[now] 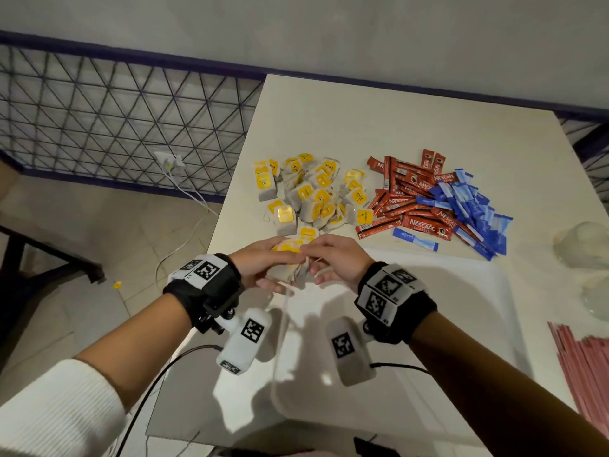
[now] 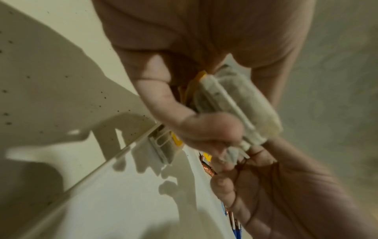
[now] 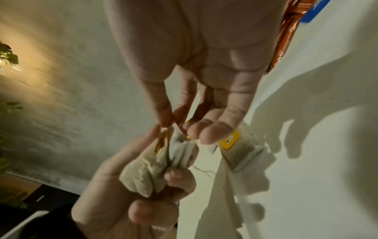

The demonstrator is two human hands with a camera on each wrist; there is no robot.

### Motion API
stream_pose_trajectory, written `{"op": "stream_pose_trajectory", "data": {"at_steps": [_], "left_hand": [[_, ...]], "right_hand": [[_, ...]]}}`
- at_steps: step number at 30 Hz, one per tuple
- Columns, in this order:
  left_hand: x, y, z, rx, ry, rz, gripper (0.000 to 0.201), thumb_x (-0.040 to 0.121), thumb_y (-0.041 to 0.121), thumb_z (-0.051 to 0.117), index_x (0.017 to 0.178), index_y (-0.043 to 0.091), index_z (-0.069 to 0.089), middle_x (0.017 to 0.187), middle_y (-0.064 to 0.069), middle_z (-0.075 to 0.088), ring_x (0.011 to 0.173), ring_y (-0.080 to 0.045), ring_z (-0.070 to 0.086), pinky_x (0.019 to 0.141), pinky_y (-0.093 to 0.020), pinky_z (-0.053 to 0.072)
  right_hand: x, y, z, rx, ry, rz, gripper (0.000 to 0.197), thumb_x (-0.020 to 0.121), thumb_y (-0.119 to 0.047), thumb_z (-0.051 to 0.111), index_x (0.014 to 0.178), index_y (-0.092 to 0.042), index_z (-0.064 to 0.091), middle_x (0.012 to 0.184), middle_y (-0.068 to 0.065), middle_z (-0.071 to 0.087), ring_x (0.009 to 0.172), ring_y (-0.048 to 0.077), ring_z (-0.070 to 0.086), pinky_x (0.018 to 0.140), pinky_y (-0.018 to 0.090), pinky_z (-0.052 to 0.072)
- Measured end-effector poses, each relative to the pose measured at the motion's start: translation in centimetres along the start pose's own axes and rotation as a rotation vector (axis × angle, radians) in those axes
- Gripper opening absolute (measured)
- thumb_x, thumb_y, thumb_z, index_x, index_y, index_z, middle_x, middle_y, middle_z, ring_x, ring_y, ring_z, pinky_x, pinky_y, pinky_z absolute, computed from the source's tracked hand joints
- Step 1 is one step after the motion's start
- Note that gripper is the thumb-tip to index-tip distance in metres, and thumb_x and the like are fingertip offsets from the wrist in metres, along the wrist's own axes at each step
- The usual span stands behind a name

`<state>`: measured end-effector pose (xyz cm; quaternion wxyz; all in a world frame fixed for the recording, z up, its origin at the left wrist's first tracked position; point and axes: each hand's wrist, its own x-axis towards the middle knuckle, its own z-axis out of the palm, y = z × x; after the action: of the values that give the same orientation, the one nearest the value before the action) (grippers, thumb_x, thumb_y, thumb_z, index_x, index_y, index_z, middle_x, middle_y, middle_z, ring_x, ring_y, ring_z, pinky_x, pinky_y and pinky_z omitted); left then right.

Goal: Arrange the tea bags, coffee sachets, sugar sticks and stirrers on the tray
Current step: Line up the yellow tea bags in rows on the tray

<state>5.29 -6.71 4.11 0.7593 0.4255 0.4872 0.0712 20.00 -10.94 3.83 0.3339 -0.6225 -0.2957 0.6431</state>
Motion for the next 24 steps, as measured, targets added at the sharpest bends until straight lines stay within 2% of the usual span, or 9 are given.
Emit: {"op": "stream_pose_trajectory", "data": {"at_steps": [2, 7, 11, 13, 17, 18, 20, 22, 24], "left_hand": [[0.0, -0.7, 0.0, -0.064, 0.041, 0.024, 0.019, 0.087, 0.001, 0.056, 0.095, 0.018, 0.056, 0.071, -0.002, 0.060, 0.042, -0.008, 0.058, 0.034, -0.016, 0.044], [-0.3, -1.9, 0.1, -0.140, 0.096, 0.030, 0.027, 0.088, 0.000, 0.055, 0.101, 0.022, 0.058, 0.086, -0.005, 0.063, 0.059, -0.015, 0.069, 0.051, -0.028, 0.057], [-0.8, -2.5, 0.4, -0.224, 0.148, 0.045, 0.028, 0.089, -0.002, 0.047, 0.098, 0.021, 0.060, 0.080, -0.007, 0.063, 0.057, -0.017, 0.066, 0.041, -0.023, 0.051], [-0.9, -3.0, 0.5, -0.221, 0.180, 0.053, 0.025, 0.088, 0.001, 0.047, 0.098, 0.019, 0.061, 0.077, -0.004, 0.062, 0.054, -0.016, 0.062, 0.036, -0.016, 0.041], [-1.1, -3.3, 1.0, -0.140, 0.252, 0.057, 0.009, 0.088, 0.024, 0.056, 0.094, 0.026, 0.063, 0.066, 0.005, 0.059, 0.049, -0.010, 0.053, 0.040, -0.014, 0.032], [-1.1, -3.3, 1.2, -0.115, 0.248, 0.070, 0.012, 0.084, 0.030, 0.061, 0.095, 0.027, 0.063, 0.064, 0.006, 0.058, 0.050, -0.010, 0.051, 0.041, -0.014, 0.030], [-0.9, -3.4, 1.6, -0.070, 0.245, 0.088, 0.030, 0.068, 0.038, 0.072, 0.096, 0.029, 0.066, 0.065, 0.005, 0.058, 0.052, -0.011, 0.051, 0.041, -0.014, 0.032], [-0.6, -3.6, 1.9, -0.035, 0.252, 0.090, 0.035, 0.063, 0.038, 0.078, 0.096, 0.031, 0.068, 0.070, 0.006, 0.059, 0.053, -0.010, 0.051, 0.041, -0.015, 0.035], [-0.3, -3.8, 2.3, -0.022, 0.271, 0.091, 0.021, 0.075, 0.032, 0.073, 0.095, 0.027, 0.067, 0.071, 0.005, 0.058, 0.049, -0.008, 0.053, 0.041, -0.014, 0.036]], "right_hand": [[-0.3, 0.1, -0.4, 0.039, -0.021, -0.006, 0.017, 0.088, -0.011, 0.060, 0.073, -0.010, 0.051, 0.064, 0.007, 0.051, 0.053, 0.014, 0.049, 0.047, 0.023, 0.046], [-0.5, 0.7, -1.3, 0.039, -0.013, -0.059, 0.019, 0.088, -0.010, 0.060, 0.071, -0.010, 0.051, 0.067, 0.007, 0.052, 0.060, 0.014, 0.051, 0.051, 0.020, 0.047], [-0.4, 1.3, -2.0, 0.033, 0.013, -0.071, 0.021, 0.087, -0.010, 0.060, 0.069, -0.011, 0.050, 0.069, 0.007, 0.052, 0.062, 0.014, 0.052, 0.047, 0.016, 0.046], [-0.6, 1.5, -2.3, 0.037, 0.003, -0.069, 0.021, 0.088, -0.010, 0.060, 0.069, -0.011, 0.049, 0.068, 0.006, 0.053, 0.061, 0.015, 0.053, 0.047, 0.018, 0.045], [-1.0, 2.0, -2.8, 0.040, -0.033, -0.067, 0.018, 0.089, -0.010, 0.058, 0.073, -0.010, 0.050, 0.067, 0.005, 0.055, 0.059, 0.015, 0.053, 0.047, 0.019, 0.044], [-1.1, 2.1, -2.8, 0.038, -0.043, -0.067, 0.017, 0.089, -0.010, 0.058, 0.074, -0.010, 0.050, 0.067, 0.005, 0.055, 0.058, 0.015, 0.054, 0.047, 0.019, 0.043], [-1.3, 2.3, -2.9, 0.038, -0.059, -0.070, 0.015, 0.089, -0.010, 0.058, 0.076, -0.009, 0.051, 0.066, 0.006, 0.055, 0.056, 0.014, 0.054, 0.047, 0.019, 0.043], [-1.4, 2.5, -2.9, 0.045, -0.070, -0.070, 0.014, 0.089, -0.009, 0.057, 0.076, -0.009, 0.052, 0.065, 0.007, 0.053, 0.056, 0.015, 0.053, 0.046, 0.018, 0.044], [-1.5, 2.7, -2.8, 0.062, -0.081, -0.064, 0.012, 0.090, -0.008, 0.057, 0.078, -0.009, 0.052, 0.065, 0.008, 0.053, 0.057, 0.016, 0.053, 0.046, 0.018, 0.046]]}}
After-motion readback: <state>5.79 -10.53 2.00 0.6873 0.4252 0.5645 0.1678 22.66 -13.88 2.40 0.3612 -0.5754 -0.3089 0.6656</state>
